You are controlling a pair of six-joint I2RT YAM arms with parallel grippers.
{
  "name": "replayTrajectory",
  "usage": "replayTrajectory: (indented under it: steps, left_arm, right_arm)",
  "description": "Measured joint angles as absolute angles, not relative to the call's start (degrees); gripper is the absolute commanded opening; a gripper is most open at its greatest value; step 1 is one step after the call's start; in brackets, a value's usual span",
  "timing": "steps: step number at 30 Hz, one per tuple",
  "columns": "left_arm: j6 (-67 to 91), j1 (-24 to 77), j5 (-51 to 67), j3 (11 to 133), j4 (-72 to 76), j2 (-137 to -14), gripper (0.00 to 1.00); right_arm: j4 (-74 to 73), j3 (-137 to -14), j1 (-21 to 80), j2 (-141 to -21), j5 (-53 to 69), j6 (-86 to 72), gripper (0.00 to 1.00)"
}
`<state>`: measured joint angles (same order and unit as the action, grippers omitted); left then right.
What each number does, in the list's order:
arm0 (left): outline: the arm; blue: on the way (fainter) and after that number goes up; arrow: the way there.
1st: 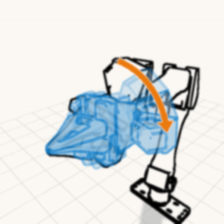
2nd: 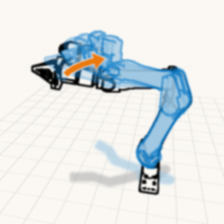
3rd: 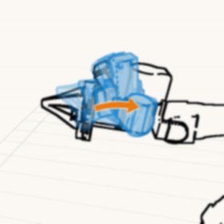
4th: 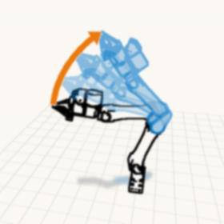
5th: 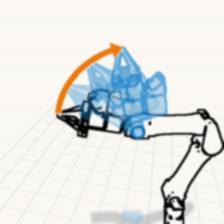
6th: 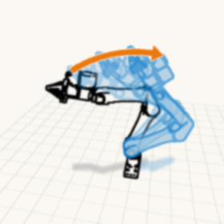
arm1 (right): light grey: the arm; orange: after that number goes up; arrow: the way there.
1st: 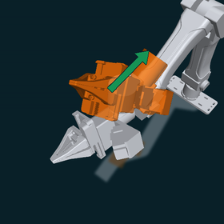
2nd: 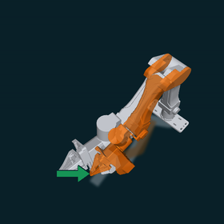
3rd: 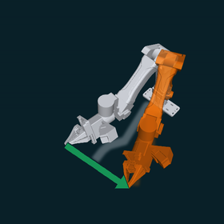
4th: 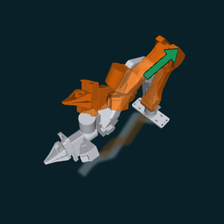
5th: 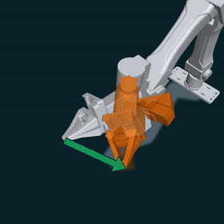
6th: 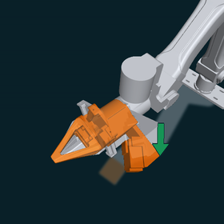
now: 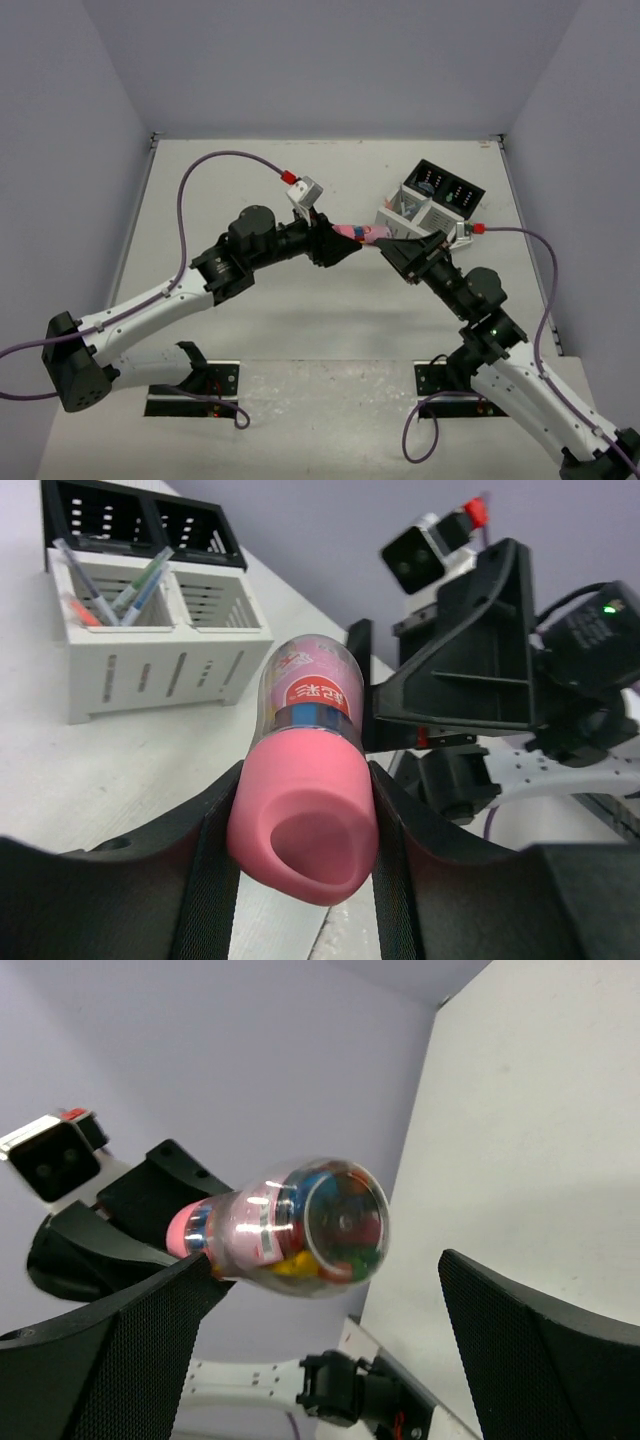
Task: Sort the stationery into containers
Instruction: Place the stationery in the storage box.
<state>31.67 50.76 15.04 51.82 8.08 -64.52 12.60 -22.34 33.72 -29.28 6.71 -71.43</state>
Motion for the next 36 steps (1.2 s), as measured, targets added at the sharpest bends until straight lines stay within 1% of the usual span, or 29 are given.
replayTrajectory:
  steps: [3, 6, 9, 11, 15, 21, 29, 36]
  left_arm:
    - [28.8, 50.7, 12.2, 57.4, 4.0, -68.3, 0.00]
    - [25.3, 50.8, 9.1, 65.2, -1.2, -73.9, 0.00]
    - [22.4, 50.7, 7.3, 72.1, -4.5, -79.9, 0.00]
    - [21.1, 50.7, 7.0, 75.6, -5.6, -83.8, 0.00]
    - [18.8, 50.8, 7.5, 84.9, -8.6, -93.9, 0.00]
    - [14.4, 52.4, 6.7, 99.5, -13.9, -107.9, 0.00]
    - [7.4, 55.7, 3.4, 119.5, -22.1, -122.1, 0.00]
    - [4.3, 56.0, 2.5, 123.5, -25.5, -126.9, 0.00]
  right_arm:
    - [1.5, -24.4, 33.7, -22.1, -0.1, -69.0, 0.99]
    - [-12.4, -30.5, 33.7, -14.4, -8.1, -66.4, 0.99]
    - [-24.1, -41.5, 33.7, -11.6, -16.8, -62.7, 0.99]
    - [-29.2, -48.2, 33.7, -10.5, -21.4, -60.0, 0.99]
    - [-37.0, -56.9, 33.7, -8.9, -27.7, -54.9, 0.99]
    - [-46.1, -61.4, 33.7, -9.3, -31.1, -49.8, 0.99]
    - [-52.5, -63.4, 33.7, -9.3, -32.3, -46.2, 0.99]
    - [-53.3, -64.3, 33.7, -8.6, -32.5, -45.1, 0.99]
